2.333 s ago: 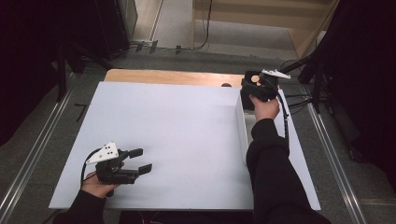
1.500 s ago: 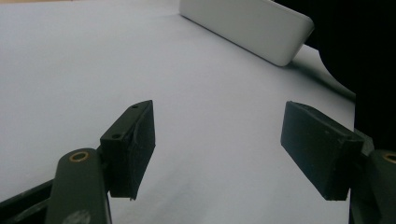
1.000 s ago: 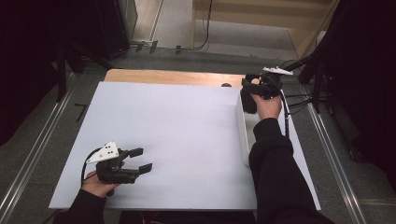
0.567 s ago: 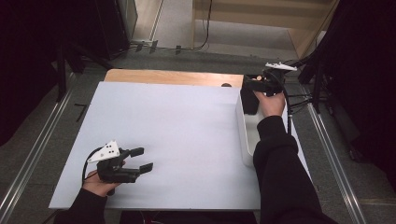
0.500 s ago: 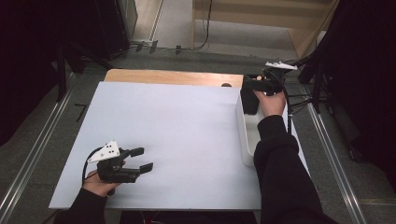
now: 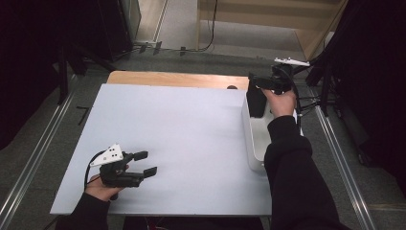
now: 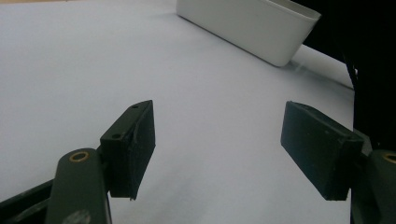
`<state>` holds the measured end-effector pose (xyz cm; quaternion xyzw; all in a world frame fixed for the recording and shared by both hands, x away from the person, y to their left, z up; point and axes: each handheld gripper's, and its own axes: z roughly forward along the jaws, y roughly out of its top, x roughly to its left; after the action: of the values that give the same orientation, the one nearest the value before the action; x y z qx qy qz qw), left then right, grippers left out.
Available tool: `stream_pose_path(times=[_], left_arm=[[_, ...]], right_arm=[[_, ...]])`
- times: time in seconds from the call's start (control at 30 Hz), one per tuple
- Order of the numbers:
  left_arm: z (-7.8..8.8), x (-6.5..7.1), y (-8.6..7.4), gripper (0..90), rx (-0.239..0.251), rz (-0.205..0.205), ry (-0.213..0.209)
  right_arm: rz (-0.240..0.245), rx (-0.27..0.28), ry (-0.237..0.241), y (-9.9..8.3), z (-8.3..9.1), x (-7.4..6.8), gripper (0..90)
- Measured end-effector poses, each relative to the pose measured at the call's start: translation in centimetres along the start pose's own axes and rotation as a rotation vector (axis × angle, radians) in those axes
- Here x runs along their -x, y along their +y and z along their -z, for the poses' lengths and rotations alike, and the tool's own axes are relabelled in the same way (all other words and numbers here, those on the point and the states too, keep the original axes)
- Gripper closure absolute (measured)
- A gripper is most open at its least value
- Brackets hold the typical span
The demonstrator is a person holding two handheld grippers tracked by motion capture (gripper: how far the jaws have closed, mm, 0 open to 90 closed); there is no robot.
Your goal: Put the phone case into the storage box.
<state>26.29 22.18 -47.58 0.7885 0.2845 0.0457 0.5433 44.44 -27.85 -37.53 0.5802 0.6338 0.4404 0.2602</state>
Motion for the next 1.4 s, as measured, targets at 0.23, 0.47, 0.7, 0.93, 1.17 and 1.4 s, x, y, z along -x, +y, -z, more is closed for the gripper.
stream_pose_path(times=[0.23,0.47,0.7,0.93,1.17,1.4], left_arm=[[0.0,0.0,0.0,26.1,0.000,0.000,0.001],[0.0,0.0,0.1,26.1,-0.003,0.001,0.002],[0.0,0.0,0.1,26.1,-0.005,0.003,0.004],[0.0,-0.1,0.1,26.1,-0.003,0.002,0.004],[0.0,0.0,0.1,26.1,0.003,0.003,0.001],[0.0,-0.1,0.1,26.1,0.002,0.004,0.001]], right_arm=[[0.016,0.005,0.023,0.2,0.7,-0.6,0.0],[0.032,-0.011,0.085,0.2,1.3,-1.2,0.0],[0.067,-0.006,0.118,-0.3,1.9,-2.5,0.0],[0.095,-0.011,0.153,-0.8,2.7,-3.5,0.0],[0.098,-0.001,0.186,-1.3,3.5,-4.0,0.0],[0.120,-0.018,0.223,-2.3,3.9,-4.4,0.0]])
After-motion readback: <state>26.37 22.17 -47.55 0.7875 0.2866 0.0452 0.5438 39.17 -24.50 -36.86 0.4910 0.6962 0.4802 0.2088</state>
